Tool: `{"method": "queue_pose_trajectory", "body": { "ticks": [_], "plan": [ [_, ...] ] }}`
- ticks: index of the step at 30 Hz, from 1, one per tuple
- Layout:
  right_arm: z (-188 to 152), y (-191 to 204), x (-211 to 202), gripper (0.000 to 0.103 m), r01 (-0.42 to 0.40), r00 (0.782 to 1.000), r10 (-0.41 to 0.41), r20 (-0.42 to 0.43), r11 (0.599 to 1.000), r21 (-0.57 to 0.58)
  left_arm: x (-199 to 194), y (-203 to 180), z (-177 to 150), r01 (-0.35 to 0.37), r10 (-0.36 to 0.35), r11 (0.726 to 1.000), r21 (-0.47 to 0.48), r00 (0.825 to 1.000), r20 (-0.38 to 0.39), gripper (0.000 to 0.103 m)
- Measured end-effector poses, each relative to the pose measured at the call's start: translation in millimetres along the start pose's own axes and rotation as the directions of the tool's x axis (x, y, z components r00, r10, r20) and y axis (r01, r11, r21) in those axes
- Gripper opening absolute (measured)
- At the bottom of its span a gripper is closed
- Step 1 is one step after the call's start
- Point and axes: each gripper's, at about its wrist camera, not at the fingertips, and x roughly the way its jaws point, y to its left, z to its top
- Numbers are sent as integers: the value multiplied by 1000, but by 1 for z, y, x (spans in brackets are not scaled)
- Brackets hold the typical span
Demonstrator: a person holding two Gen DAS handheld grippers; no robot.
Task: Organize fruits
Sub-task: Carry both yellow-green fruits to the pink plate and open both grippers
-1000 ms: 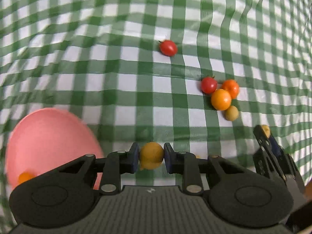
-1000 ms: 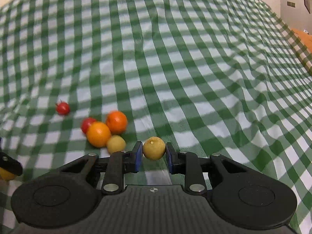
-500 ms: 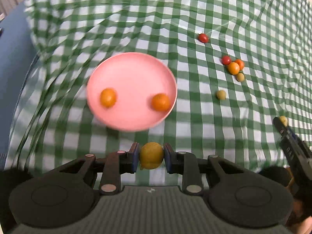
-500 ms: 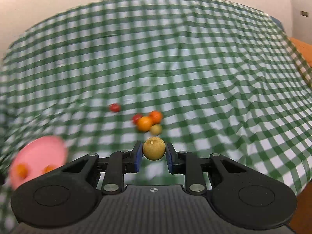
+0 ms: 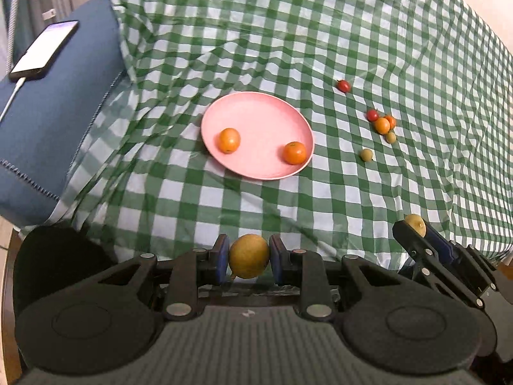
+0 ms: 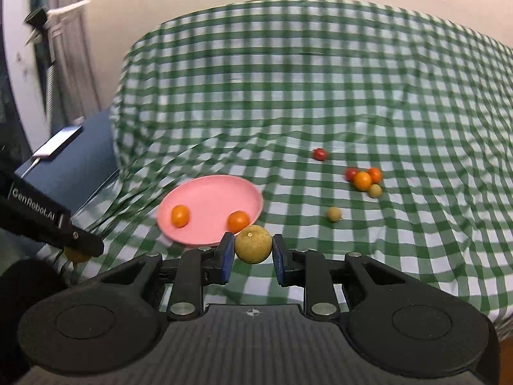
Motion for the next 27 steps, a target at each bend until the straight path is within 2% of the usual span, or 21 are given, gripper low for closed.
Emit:
{"method": "queue_pose_trajectory", "body": {
  "ticks": [10,27],
  "plan": [
    [2,12,-1,26,11,1000,-11,-12,999,-36,-7,10,-6,-10,10,1000,-12,999,36,30],
    [3,7,18,26,31,998,-34,-54,998,-49,14,6,4,-38,37,999,20,999,12,30]
  ]
}}
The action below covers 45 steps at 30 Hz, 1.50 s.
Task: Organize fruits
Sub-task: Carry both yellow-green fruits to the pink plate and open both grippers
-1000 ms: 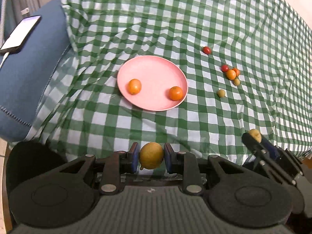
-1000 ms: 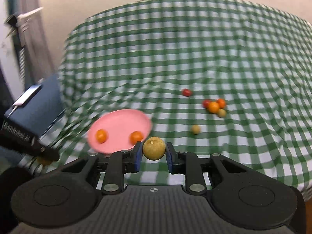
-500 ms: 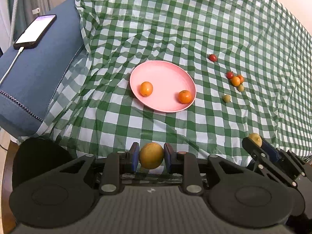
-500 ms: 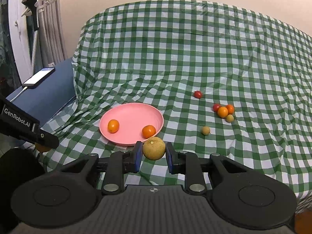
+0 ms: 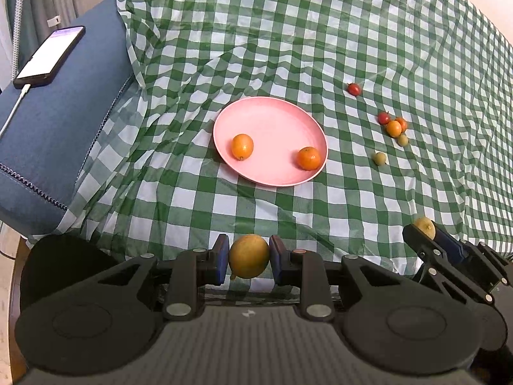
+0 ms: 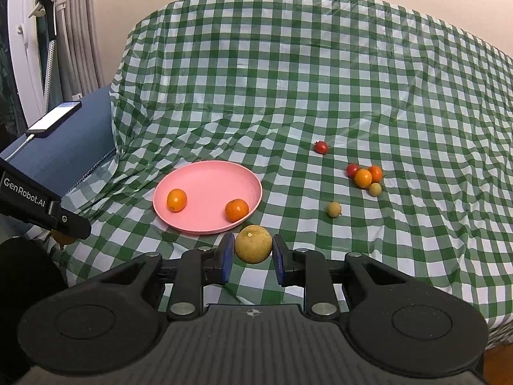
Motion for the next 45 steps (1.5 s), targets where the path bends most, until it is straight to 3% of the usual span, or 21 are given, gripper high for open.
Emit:
{"method": "queue_pose_trajectory", "body": {
  "ticks": [11,19,27,33,44,45],
  "plan": [
    [13,-3,29,26,-7,999,7,-33,1000,8,29,0,23,-2,2,1000,2,999,-49,30],
    [33,4,70,26,-29,999,29,-40,1000,-1,50,5,70,6,-7,1000,-9,1000,-17,30],
    [46,10,123,26,-36,998,34,-61,999,-32,109,-3,112,35,-35,999,14,998,-47,30],
    [49,13,161,26,-55,995,51,-90,997,-45,152,-5,120,27,-23,999,38,995,-93,30],
    [46,28,196,26,-103,986,88,-142,989,-102,189,-2,123,8,-1,997,78,996,-91,30],
    [47,29,198,27,-109,986,93,-141,988,-109,189,0,125,5,1,997,73,997,-81,36]
  ]
}}
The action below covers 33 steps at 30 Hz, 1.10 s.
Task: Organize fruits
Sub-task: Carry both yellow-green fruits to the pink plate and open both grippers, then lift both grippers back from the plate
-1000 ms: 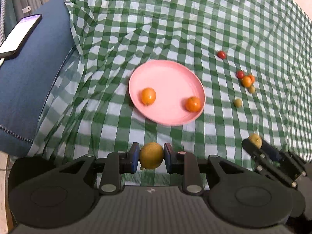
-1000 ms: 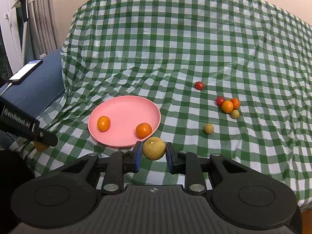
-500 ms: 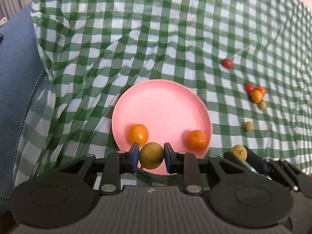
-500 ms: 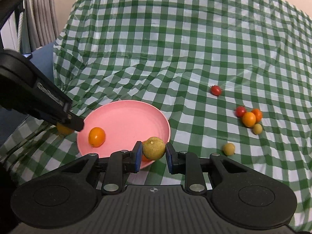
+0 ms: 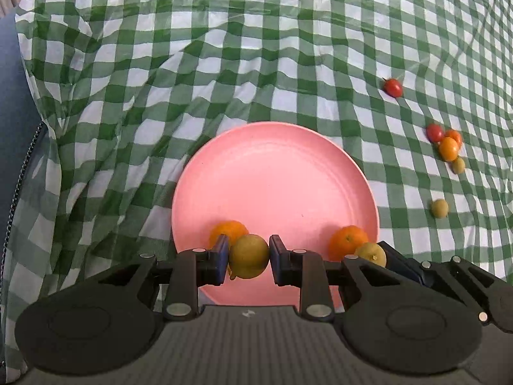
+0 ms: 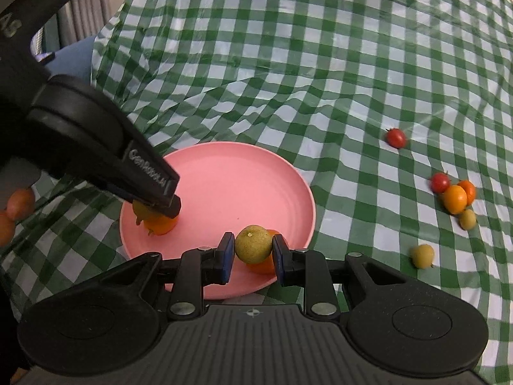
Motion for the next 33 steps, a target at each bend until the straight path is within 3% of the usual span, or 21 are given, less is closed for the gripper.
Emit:
{"method": "queue_pose_trajectory", "body": {
  "ticks": [1,2,3,4,5,9,14,17,21,33],
  "plan": [
    [2,0,0,27,-8,1000,8,2,1000,-5,-2,3,2,3,-3,1000,-3,1000,13,58],
    [5,-1,-1,35,-10,1000,10,11,1000,-7,-7,5,3,5,-5,1000,-6,1000,29,72],
    [8,-2,-2,53,-4,1000,4,21,1000,-12,-14,8,5,-3,4,1000,-16,998,57,100],
    [10,-3,-5,62,13,999,-12,32,1000,-19,-23,12,6,-25,28,999,-36,995,97,103],
    [11,-4,-9,73,29,999,-28,37,999,-24,-33,15,5,-40,47,998,-54,989,140,103],
    [7,-11,-31,86,47,999,-48,0,999,17,-57,28,-6,-39,47,997,-73,991,124,103],
    [-18,-14,-73,89,36,998,-29,-64,992,121,-81,37,-56,-146,152,982,-117,987,44,103],
    [-29,-8,-100,90,23,997,-11,-72,985,171,-90,31,-96,-148,146,978,-150,989,-21,103],
    [-36,10,-129,96,5,1000,-2,-26,992,125,-101,16,-133,-162,159,985,-67,986,-54,103],
    [-39,26,-202,98,19,988,-31,149,996,82,-170,0,-162,-181,191,980,-84,972,135,103]
  ]
}}
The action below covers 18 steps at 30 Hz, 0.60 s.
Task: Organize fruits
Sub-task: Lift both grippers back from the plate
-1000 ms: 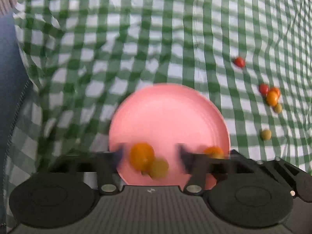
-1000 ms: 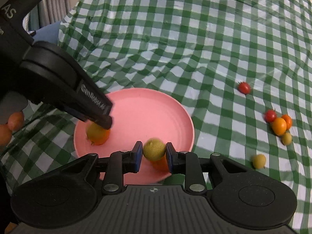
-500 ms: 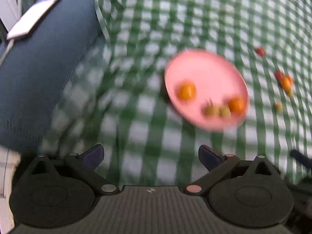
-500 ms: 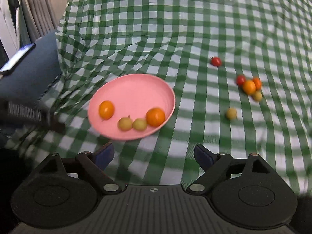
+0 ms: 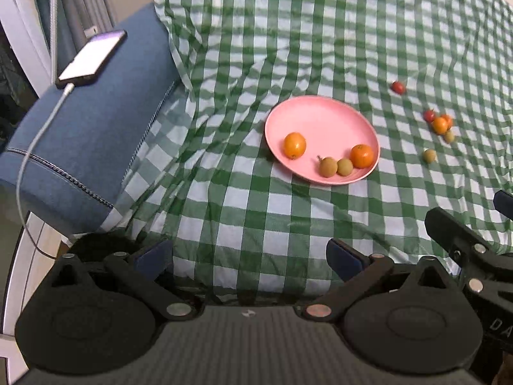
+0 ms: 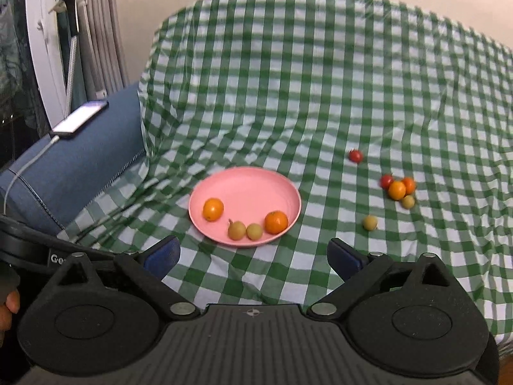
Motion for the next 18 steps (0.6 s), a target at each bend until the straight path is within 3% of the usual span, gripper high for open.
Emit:
{"method": "queue_pose_trajectory", "body": {
  "ticks": [5,18],
  "plan": [
    [-1,3,-20,99,1,999,-1,47,1000,-2,-17,-1,-4,-5,5,1000,2,999,54,103],
    [-5,7,-40,99,-7,996,7,84,1000,2,-39,0,-16,-13,12,1000,4,996,93,103]
  ]
}}
